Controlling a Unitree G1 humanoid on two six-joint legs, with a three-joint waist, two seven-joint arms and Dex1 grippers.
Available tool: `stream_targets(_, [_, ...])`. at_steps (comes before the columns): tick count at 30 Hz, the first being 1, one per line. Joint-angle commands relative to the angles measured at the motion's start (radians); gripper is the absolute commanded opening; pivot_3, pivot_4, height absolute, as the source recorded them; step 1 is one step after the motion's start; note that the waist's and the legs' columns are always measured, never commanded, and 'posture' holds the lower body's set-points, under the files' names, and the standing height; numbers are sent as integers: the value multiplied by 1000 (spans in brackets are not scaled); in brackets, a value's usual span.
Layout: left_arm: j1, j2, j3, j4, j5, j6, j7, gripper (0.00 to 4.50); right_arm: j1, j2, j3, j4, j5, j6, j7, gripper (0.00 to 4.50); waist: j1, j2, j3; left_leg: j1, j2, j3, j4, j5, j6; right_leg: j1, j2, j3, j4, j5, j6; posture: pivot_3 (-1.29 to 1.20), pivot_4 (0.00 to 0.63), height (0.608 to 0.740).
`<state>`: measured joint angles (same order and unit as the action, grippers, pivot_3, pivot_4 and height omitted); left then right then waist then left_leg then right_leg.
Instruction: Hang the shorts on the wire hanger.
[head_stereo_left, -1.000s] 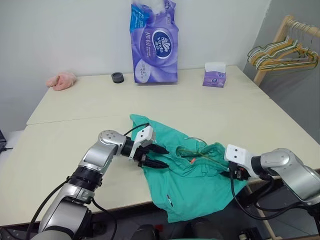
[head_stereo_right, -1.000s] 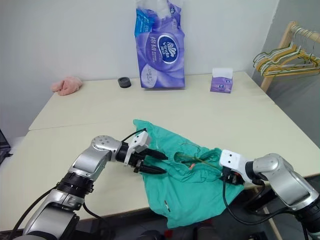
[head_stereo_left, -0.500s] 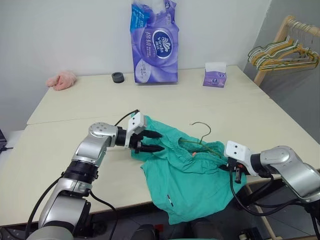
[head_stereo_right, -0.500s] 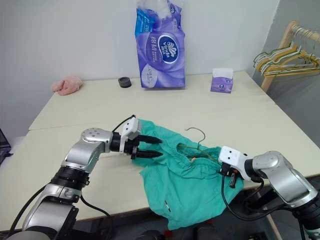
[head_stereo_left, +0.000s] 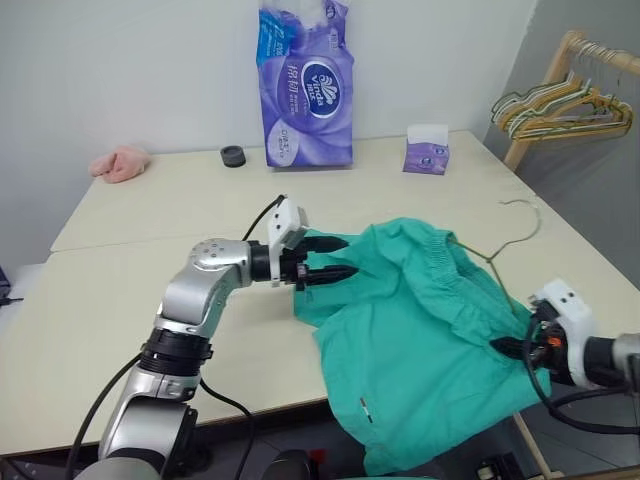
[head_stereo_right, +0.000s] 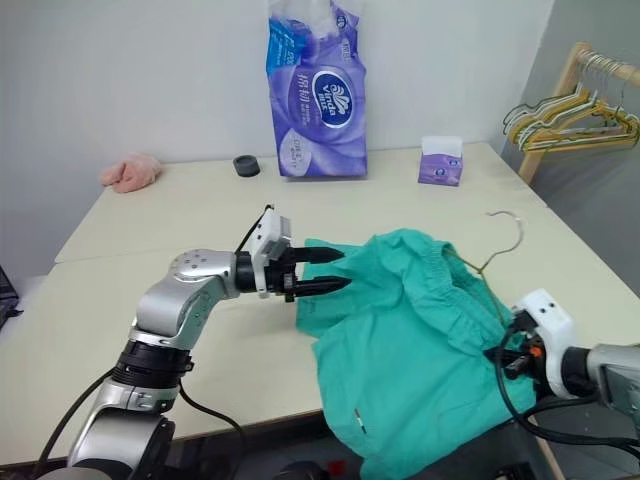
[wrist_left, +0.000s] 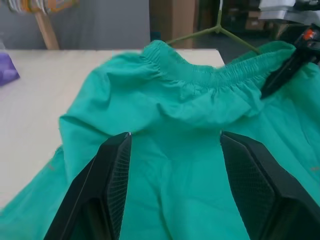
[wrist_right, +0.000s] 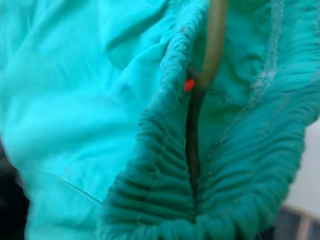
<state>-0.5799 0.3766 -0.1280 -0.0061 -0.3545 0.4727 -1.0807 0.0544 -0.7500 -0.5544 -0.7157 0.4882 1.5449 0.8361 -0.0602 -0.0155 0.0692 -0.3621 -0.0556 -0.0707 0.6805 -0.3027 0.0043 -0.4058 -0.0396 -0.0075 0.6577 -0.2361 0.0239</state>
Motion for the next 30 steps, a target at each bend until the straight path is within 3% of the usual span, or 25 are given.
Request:
stream_targets(1, [-69,-78,-60,-53,19,14,88,2966,25,45,-212,-50,20,69,-75,13,5,0,1,0,-1,0,0,0,1,1,0,0,0,0,1,-324,73,740])
stream_targets(7, [-143,-202,-115,24,58,-27,166,2966,38,47,-355,42,65,69,-280,13,-40,4,2,1,-2,3,0,-2,3,1,0,3,-1,-1,3,-371,91,740])
stream_targets(12, [-227,-286,-187,48,89,-95,154,2966,-54,-64,-460,178,152,69,-480,13,-87,13,14,0,-2,12,-1,-4,8,1,1,11,0,-4,6,-401,110,740])
stream_targets(23, [-344,-349,-209,168,153,-340,121,2966,-222,-355,-476,495,407,69,-837,13,-165,28,34,2,-5,31,-1,-12,22,2,3,29,-8,-9,24,-427,148,740])
stream_targets(30, [-396,-402,-214,219,151,-392,101,2966,-323,-555,-413,792,412,69,-863,13,-189,25,57,3,-4,45,-1,-17,30,1,5,42,-14,-7,31,-421,171,740])
